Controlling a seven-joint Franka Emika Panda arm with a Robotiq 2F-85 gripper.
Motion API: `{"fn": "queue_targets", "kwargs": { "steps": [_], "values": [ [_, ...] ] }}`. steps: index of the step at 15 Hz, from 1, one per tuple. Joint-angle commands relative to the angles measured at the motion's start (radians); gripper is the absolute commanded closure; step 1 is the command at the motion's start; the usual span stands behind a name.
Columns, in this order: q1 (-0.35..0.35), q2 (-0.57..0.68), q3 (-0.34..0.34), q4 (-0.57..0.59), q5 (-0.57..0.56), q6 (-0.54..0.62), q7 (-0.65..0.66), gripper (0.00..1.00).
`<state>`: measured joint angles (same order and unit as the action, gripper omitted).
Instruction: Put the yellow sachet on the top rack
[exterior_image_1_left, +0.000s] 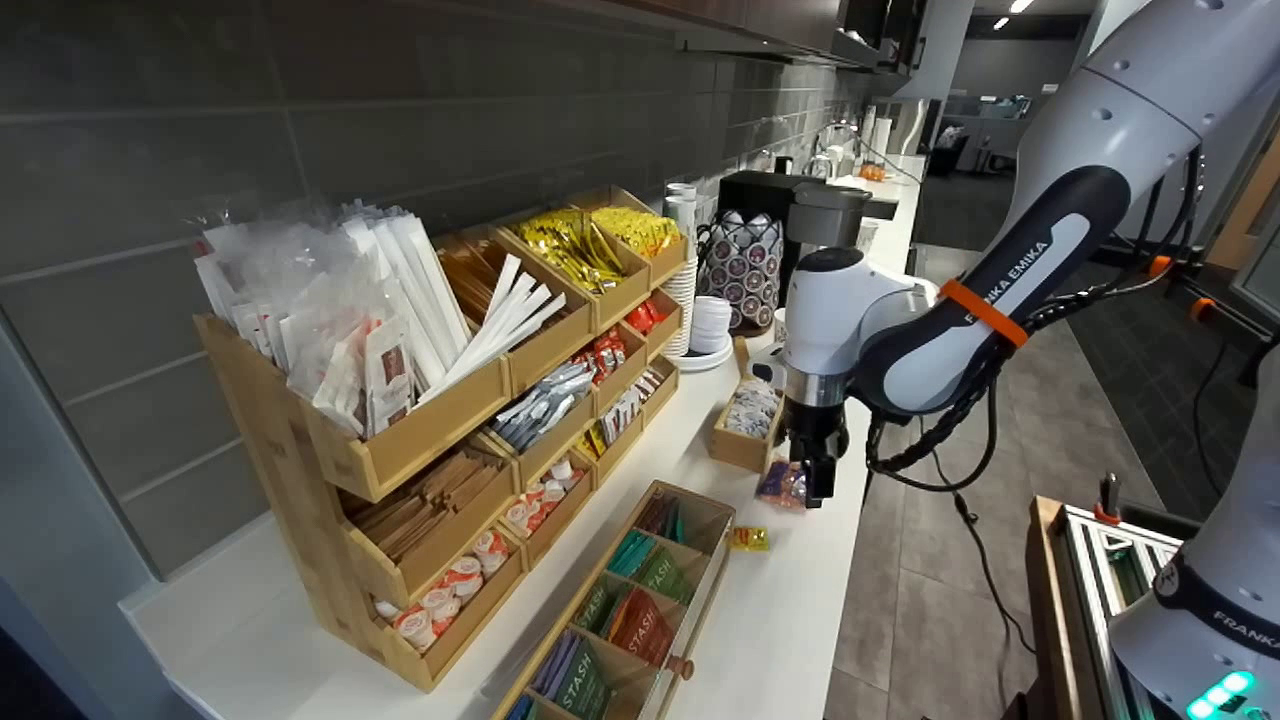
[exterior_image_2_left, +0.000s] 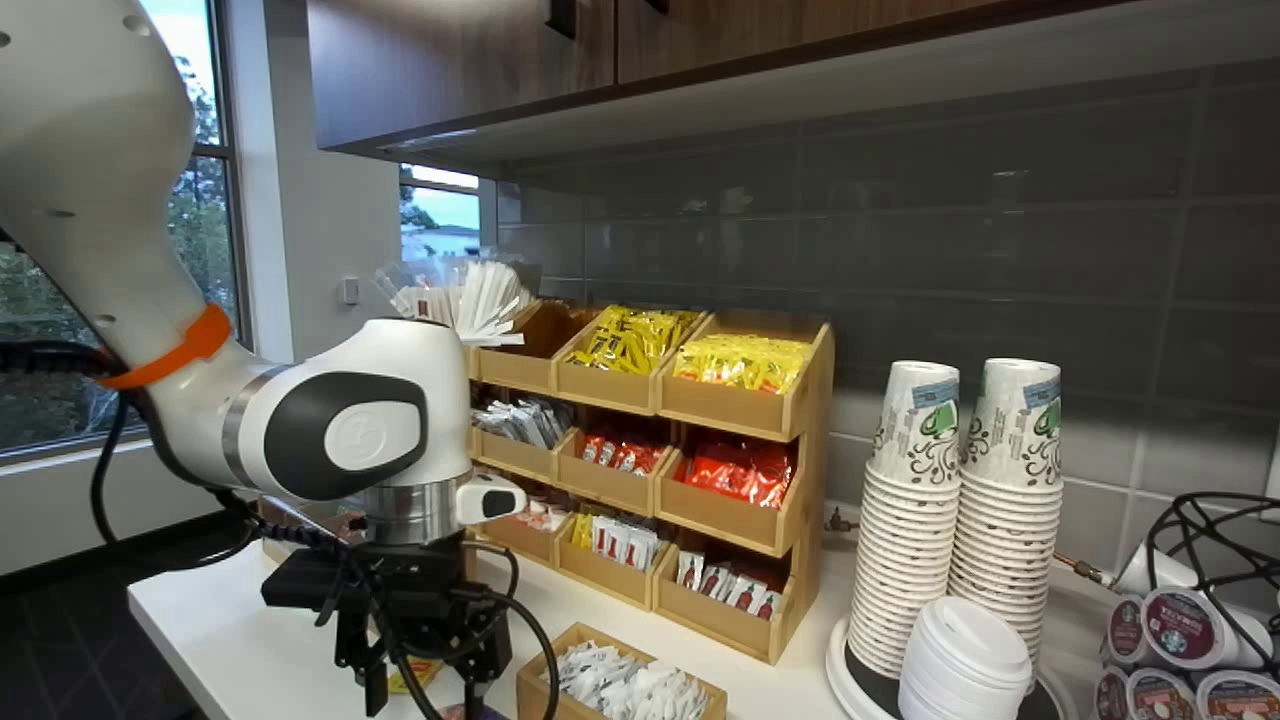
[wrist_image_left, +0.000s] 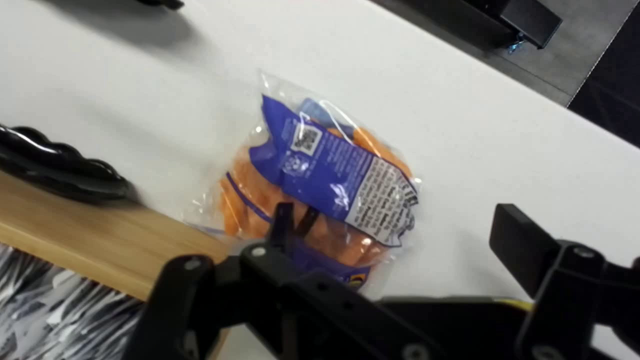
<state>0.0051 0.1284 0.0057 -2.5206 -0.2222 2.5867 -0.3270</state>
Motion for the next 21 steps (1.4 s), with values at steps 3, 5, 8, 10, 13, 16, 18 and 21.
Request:
{"fn": "queue_targets", "kwargs": {
  "steps": [3, 5, 8, 10, 13, 16, 18, 21],
  "values": [
    [0.016, 0.059, 0.037, 0.031, 0.014, 0.060, -0.005, 0.00],
    [0.011, 0.033, 0.032, 0.017, 0.003, 0.041, 0.000, 0.00],
    [0.009, 0.032, 0.030, 0.018, 0.003, 0.041, 0.000, 0.00],
    [-0.012, 0.018, 0.055, -0.010, 0.086, 0.086, -0.081, 0.00],
    [-0.047, 0.014, 0.101, -0.028, 0.262, 0.125, -0.240, 0.00],
    [-0.072, 0.016, 0.139, -0.032, 0.402, 0.165, -0.373, 0.00],
    [-0.085, 0.016, 0.165, -0.035, 0.492, 0.202, -0.459, 0.00],
    [-0.098, 0.021, 0.206, -0.035, 0.615, 0.243, -0.581, 0.00]
  ]
}}
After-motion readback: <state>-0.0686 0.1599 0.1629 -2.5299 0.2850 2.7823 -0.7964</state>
